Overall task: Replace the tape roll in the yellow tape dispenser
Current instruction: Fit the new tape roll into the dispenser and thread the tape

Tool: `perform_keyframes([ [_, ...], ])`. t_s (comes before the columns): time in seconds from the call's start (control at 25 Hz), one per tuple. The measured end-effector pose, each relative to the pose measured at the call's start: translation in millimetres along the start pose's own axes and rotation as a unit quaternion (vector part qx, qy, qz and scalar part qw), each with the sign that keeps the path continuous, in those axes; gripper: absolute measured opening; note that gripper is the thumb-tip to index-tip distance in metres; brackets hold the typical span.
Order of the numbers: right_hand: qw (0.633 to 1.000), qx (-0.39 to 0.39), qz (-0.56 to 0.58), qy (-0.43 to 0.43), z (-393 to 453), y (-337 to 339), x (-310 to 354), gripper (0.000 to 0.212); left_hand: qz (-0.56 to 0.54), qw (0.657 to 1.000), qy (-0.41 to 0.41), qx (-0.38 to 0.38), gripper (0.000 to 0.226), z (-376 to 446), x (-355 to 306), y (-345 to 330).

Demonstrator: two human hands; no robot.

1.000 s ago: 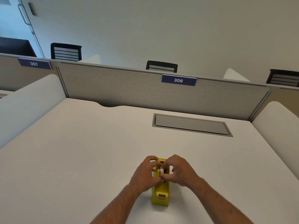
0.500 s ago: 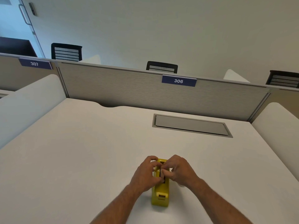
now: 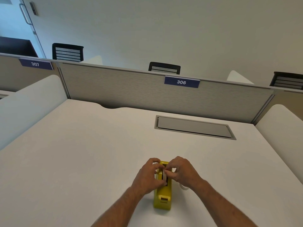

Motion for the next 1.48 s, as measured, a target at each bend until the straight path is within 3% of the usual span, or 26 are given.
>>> perform_keyframes([
  [0.24, 0.999, 0.032, -0.023, -0.007, -2.9, -2.8, -2.4, 0.047, -0.007, 1.0, -0.007, -0.001, 0.06, -1.5, -0.9, 0.6],
  [0.36, 0.999, 0.029, -0.029, -0.007, -4.3, -4.7, -4.2, 0.051, -0.012, 1.0, -0.005, -0.001, 0.059, -1.0, -0.9, 1.1],
  [0.68, 1.0, 0.005, -0.003, -0.002, -2.9, -2.3, -2.3, 0.024, -0.016, 1.0, 0.003, -0.001, 0.056, -0.8, 0.1, -1.2],
  [0.88, 1.0, 0.014, -0.001, 0.003, -5.3, -2.4, -2.2, 0.029, -0.013, 1.0, 0.0, -0.001, 0.056, 1.3, 1.7, -2.0],
  [1.24, 1.0, 0.009, 0.022, -0.019, -1.5, 0.7, -4.4, 0.015, -0.004, 1.0, 0.008, 0.0, 0.061, 2.4, 2.4, -4.2],
  [1.48, 0.999, 0.033, -0.001, -0.033, -4.3, -5.3, -5.7, 0.048, -0.002, 1.0, -0.004, -0.003, 0.062, 2.8, 2.9, -3.0],
])
Point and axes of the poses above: each hand's wrist, its own z-axis towards the middle knuckle, its own y-axis out of the back of the hand, x = y × z, the point moved 6 cm from there along z, towards the middle knuckle, and after that the axes turned 12 degrees about z, right-handed, at the moved point
